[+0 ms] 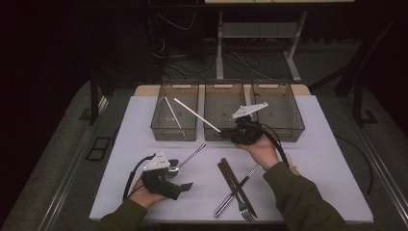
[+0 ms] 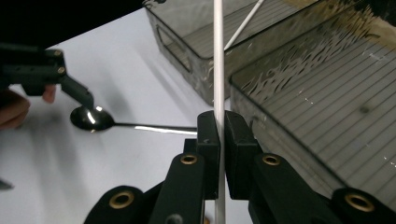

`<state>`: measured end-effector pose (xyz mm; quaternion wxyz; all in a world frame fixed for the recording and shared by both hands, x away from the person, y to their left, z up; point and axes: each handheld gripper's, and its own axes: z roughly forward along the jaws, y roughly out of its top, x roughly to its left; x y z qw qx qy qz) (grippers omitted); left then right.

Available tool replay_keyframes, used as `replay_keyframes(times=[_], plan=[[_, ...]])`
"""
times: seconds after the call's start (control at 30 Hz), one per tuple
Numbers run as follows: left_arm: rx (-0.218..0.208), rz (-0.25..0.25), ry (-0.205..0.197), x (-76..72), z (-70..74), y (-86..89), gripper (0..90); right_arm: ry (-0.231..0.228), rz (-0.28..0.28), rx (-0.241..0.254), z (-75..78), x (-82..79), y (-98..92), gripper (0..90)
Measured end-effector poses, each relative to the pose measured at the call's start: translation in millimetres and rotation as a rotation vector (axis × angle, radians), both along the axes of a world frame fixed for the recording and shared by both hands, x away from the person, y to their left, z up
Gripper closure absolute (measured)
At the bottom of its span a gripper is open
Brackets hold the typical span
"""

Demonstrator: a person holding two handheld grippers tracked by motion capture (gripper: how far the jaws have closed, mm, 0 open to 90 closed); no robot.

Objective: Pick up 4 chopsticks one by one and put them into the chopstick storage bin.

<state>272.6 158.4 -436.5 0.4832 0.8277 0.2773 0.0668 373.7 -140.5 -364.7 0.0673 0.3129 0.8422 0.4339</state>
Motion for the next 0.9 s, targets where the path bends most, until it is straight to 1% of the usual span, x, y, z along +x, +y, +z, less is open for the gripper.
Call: replay_keyframes(times=[0.1,0.13,0.2,0.33,0.43,0.5,0.73,0.83,0.87,0.9], plan=[[-0.009,0.005,0.003,-0.3,0.0,-0.5,0.3,-0.004,-0.011,-0.004,5.5,6.1,6.5,86.1],[-0.005,0.002,0.003,-0.1,0.1,-0.3,0.3,-0.013,-0.011,-0.006,7.3,8.5,8.4,86.0],[-0.005,0.000,0.003,-0.1,0.1,-0.3,0.3,-0.003,-0.018,-0.005,11.1,11.7,12.8,86.0],[-0.011,0.005,0.001,0.4,-0.4,-0.4,0.3,-0.004,-0.032,-0.025,16.7,21.1,20.0,86.0],[-0.002,-0.004,0.001,0.3,0.0,-0.3,0.4,-0.009,-0.043,-0.032,18.8,29.8,24.6,86.0],[-0.009,-0.003,0.000,0.2,-0.2,-0.9,0.4,0.000,-0.057,-0.035,20.0,35.6,28.2,86.0],[-0.012,-0.005,0.001,-0.1,0.2,-1.1,0.5,0.011,-0.097,-0.074,21.8,55.6,44.0,86.0],[-0.018,-0.007,-0.003,0.0,0.5,-1.3,0.5,0.016,-0.114,-0.100,21.4,64.7,51.4,86.0],[-0.010,-0.013,-0.005,0.3,0.8,-0.8,0.5,0.016,-0.119,-0.109,21.1,67.7,54.2,85.9],[-0.012,-0.013,-0.005,0.3,0.9,-0.8,0.5,0.016,-0.121,-0.118,20.8,70.7,57.0,86.0]])
